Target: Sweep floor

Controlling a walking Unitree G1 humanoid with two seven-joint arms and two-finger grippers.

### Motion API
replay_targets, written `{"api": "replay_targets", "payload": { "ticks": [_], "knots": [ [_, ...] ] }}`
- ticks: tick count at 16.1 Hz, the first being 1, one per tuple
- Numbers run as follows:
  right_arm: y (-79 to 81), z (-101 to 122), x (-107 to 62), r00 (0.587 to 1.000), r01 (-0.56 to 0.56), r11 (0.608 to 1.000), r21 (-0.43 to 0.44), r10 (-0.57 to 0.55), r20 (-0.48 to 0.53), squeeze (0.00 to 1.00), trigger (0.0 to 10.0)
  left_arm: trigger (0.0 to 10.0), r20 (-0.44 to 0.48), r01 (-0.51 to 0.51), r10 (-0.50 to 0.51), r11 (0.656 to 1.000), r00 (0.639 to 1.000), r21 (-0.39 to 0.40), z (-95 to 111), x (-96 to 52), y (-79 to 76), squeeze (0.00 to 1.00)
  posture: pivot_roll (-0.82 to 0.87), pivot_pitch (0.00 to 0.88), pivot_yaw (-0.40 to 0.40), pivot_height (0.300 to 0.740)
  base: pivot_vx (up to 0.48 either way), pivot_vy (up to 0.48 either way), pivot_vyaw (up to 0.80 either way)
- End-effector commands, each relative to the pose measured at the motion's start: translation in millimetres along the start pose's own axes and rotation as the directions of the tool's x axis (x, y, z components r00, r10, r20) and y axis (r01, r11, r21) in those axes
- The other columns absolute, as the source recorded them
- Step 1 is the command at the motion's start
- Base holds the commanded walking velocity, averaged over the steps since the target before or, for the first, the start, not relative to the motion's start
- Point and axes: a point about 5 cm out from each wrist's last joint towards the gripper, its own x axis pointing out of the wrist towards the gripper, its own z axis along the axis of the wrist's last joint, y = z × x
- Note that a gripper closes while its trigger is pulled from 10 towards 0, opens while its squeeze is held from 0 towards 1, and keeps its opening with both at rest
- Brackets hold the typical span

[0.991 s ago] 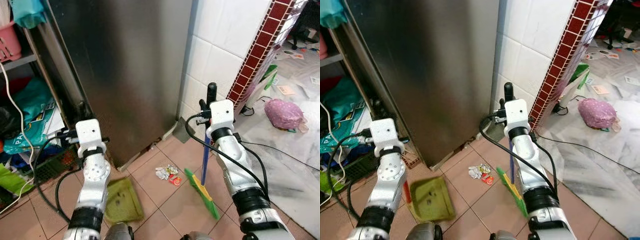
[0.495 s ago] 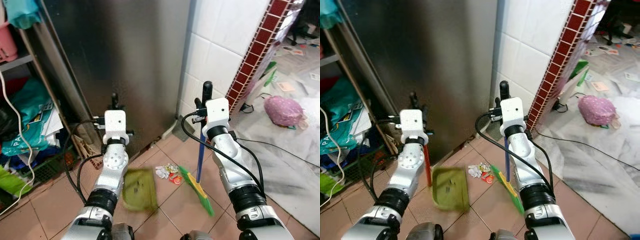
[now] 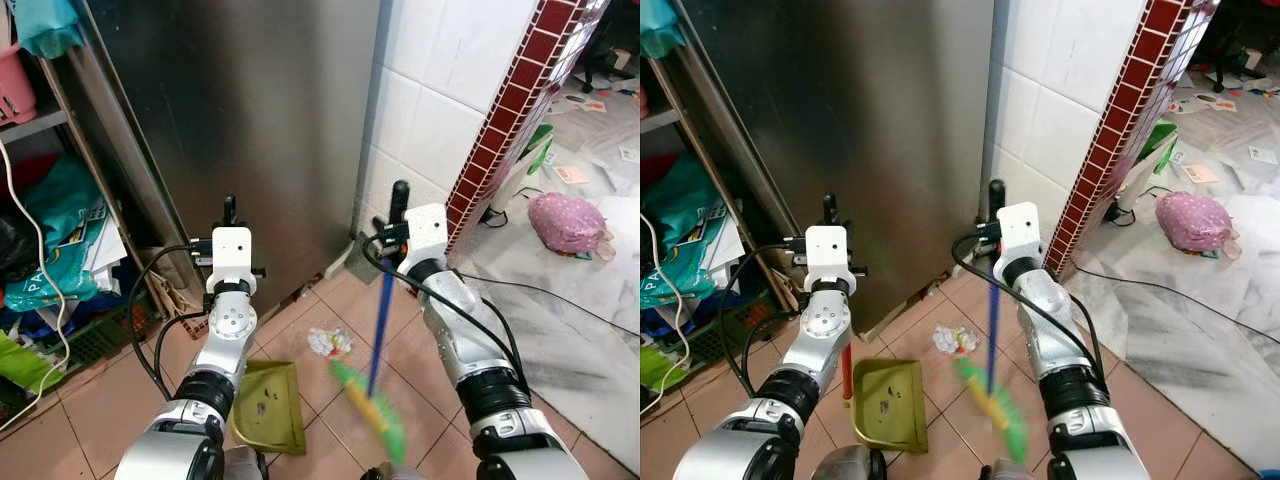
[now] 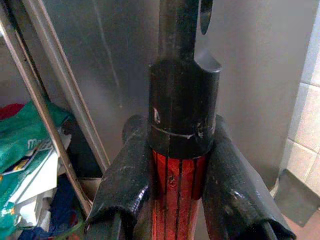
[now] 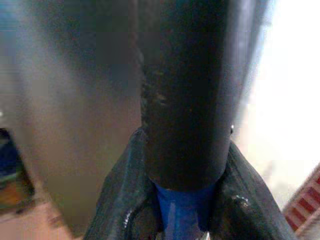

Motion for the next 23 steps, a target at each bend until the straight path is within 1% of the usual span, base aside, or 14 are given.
{"api": "replay_targets", "payload": {
  "ticks": [1, 4, 6, 7, 9, 11, 12, 13, 15, 16, 17, 20, 22, 23],
  "knots": [
    [5.2, 13, 2.9, 0.997, -0.065, 0.996, 0.059, 0.063, 0.040, 0.00, 10.0, 10.0, 0.011, -0.005, 0.005, 1.000, 1.000, -0.005, 4, 3.3, -0.8, 0.00, -0.09, 0.000, -0.012, 0.740, 0.000, 0.000, 0.00],
    [7.6, 23, 2.4, 0.983, -0.181, 0.982, 0.057, 0.178, 0.049, 0.00, 10.0, 10.0, 0.011, -0.005, 0.005, 1.000, 1.000, -0.009, 3, 3.7, -1.4, 0.00, -0.09, 0.000, -0.014, 0.740, 0.000, 0.000, 0.00],
    [9.9, 43, 0.5, 0.935, -0.350, 0.936, 0.040, 0.347, 0.067, 0.00, 10.0, 10.0, 0.009, -0.002, 0.002, 1.000, 1.000, -0.011, 3, 3.9, -2.1, 0.00, -0.10, 0.000, -0.015, 0.740, 0.000, 0.000, 0.00],
    [8.9, 67, -0.1, 0.898, -0.427, 0.904, -0.013, 0.426, 0.115, 0.00, 10.0, 10.0, 0.003, 0.004, -0.004, 1.000, 1.000, -0.008, 2, 3.9, -2.7, 0.00, -0.10, 0.000, -0.015, 0.740, 0.000, 0.000, 0.00],
    [2.9, 95, 5.1, 0.896, -0.383, 0.918, -0.105, 0.396, 0.200, 0.00, 10.0, 10.0, 0.001, 0.008, -0.008, 1.000, 1.000, -0.009, 1, 3.6, -3.6, 0.00, -0.10, 0.000, -0.015, 0.740, 0.000, 0.000, 0.00],
    [-7.1, 123, 10.0, 0.902, -0.265, 0.943, -0.203, 0.316, 0.293, 0.00, 10.0, 10.0, -0.003, 0.014, -0.014, 1.000, 1.000, -0.011, 1, 3.5, -4.4, 0.00, -0.10, 0.000, -0.014, 0.740, 0.000, 0.000, 0.00],
    [-15.6, 136, 11.4, 0.907, -0.175, 0.958, -0.228, 0.247, 0.342, 0.00, 10.0, 10.0, -0.003, 0.016, -0.016, 1.000, 1.000, -0.011, 1, 3.5, -4.7, 0.00, -0.10, 0.000, -0.014, 0.740, 0.000, 0.000, 0.00],
    [-20.3, 140, 11.2, 0.907, -0.117, 0.962, -0.247, 0.204, 0.368, 0.00, 10.0, 10.0, -0.003, 0.018, -0.018, 1.000, 1.000, -0.012, 1, 3.3, -4.6, 0.00, -0.10, 0.000, -0.014, 0.740, 0.000, 0.000, 0.00],
    [-31.0, 144, 11.5, 0.906, -0.005, 0.969, -0.246, 0.108, 0.409, 0.00, 10.0, 10.0, -0.001, 0.020, -0.020, 1.000, 1.000, -0.014, 0, 3.1, -4.0, 0.00, -0.09, 0.000, -0.014, 0.740, 0.000, 0.000, 0.00],
    [-37.8, 148, 10.5, 0.890, 0.077, 0.976, -0.203, 0.024, 0.455, 0.00, 10.0, 10.0, -0.001, 0.020, -0.020, 1.000, 1.000, -0.014, 0, 3.2, -3.7, 0.00, -0.09, 0.000, -0.015, 0.740, 0.000, 0.000, 0.00],
    [-39.4, 141, 12.6, 0.893, 0.130, 0.978, -0.164, -0.043, 0.448, 0.00, 10.0, 10.0, 0.000, 0.020, -0.020, 1.000, 1.000, -0.013, 0, 3.1, -3.6, 0.00, -0.09, 0.000, -0.013, 0.740, 0.000, 0.000, 0.00],
    [-20.3, 109, 18.1, 0.921, 0.111, 0.981, -0.161, -0.040, 0.388, 0.00, 10.0, 10.0, -0.001, 0.014, -0.014, 1.000, 1.000, -0.006, 0, 3.4, -2.8, 0.00, -0.08, 0.000, -0.010, 0.740, 0.000, 0.000, 0.00],
    [-2.5, 78, 19.9, 0.946, 0.071, 0.990, -0.126, -0.027, 0.323, 0.00, 10.0, 10.0, 0.001, 0.016, -0.016, 1.000, 1.000, -0.006, 1, 3.8, -2.9, 0.00, -0.08, 0.000, -0.008, 0.740, 0.000, 0.000, 0.00],
    [0.7, 71, 20.0, 0.952, 0.067, 0.992, -0.107, -0.031, 0.304, 0.00, 10.0, 10.0, 0.001, 0.016, -0.016, 1.000, 1.000, -0.007, 1, 3.9, -2.8, 0.00, -0.08, 0.000, -0.008, 0.740, 0.000, 0.000, 0.00]
  ]
}}
